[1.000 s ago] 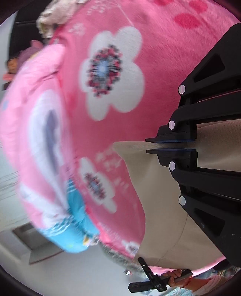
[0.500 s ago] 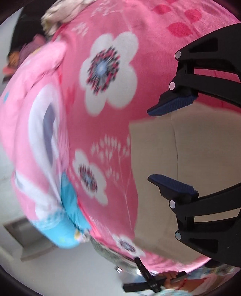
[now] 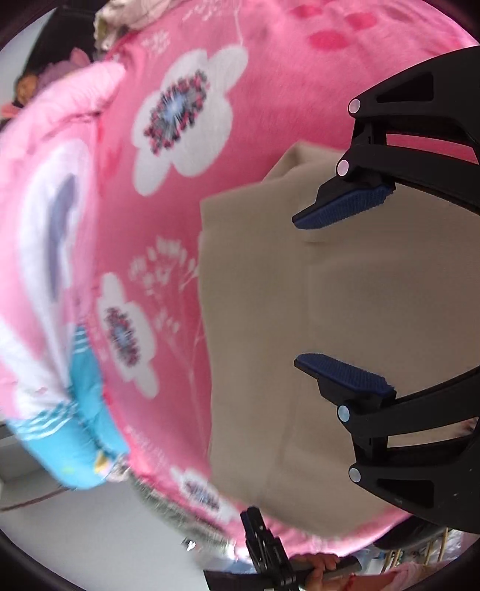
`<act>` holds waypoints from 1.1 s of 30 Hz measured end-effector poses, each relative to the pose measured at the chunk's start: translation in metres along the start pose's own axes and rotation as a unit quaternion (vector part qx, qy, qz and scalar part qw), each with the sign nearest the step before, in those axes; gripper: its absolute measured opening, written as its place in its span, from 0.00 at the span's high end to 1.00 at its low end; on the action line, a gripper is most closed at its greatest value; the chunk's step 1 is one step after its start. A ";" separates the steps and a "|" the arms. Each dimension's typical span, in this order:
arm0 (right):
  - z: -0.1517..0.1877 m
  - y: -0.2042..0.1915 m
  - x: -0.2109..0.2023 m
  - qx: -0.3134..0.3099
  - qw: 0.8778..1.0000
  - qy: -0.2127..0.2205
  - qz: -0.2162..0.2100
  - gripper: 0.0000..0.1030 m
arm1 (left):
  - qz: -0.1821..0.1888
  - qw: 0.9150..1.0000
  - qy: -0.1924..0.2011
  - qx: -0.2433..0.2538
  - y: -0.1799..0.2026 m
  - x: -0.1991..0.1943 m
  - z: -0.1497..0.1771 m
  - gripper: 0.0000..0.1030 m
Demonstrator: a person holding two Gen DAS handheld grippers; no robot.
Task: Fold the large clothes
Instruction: 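Lay the folded jacket flat on the bed and open both tools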
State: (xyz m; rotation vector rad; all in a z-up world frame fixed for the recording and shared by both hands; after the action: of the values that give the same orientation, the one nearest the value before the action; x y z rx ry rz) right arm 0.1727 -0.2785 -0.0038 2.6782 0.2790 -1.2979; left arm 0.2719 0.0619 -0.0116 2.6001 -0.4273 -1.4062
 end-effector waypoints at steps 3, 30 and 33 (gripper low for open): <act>0.031 -0.030 -0.036 -0.029 0.999 0.033 0.026 0.31 | 0.018 0.999 0.013 0.025 0.016 -0.027 0.039 0.51; 0.062 -0.085 0.016 -0.026 0.993 0.017 0.110 0.27 | 0.008 0.995 0.079 -0.058 0.026 -0.019 0.101 0.38; 0.081 -0.064 0.039 0.018 0.997 0.000 0.073 0.24 | -0.018 0.995 0.027 -0.094 0.000 0.016 0.105 0.38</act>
State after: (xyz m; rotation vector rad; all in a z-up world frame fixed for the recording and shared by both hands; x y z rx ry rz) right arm 0.1202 -0.2301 -0.0878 2.6708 0.0597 -1.2710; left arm 0.1923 0.0570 -0.0823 2.4990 -0.2287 -1.3143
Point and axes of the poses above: each gripper's, at about its wrist camera, not at the fingertips, and x roughly the way its jaws point, y to its right, z to its underside, the point moved 3 cm from there along x, roughly the way its jaws point, and after that the axes turned 15 degrees about -x, right-handed, at the moved point
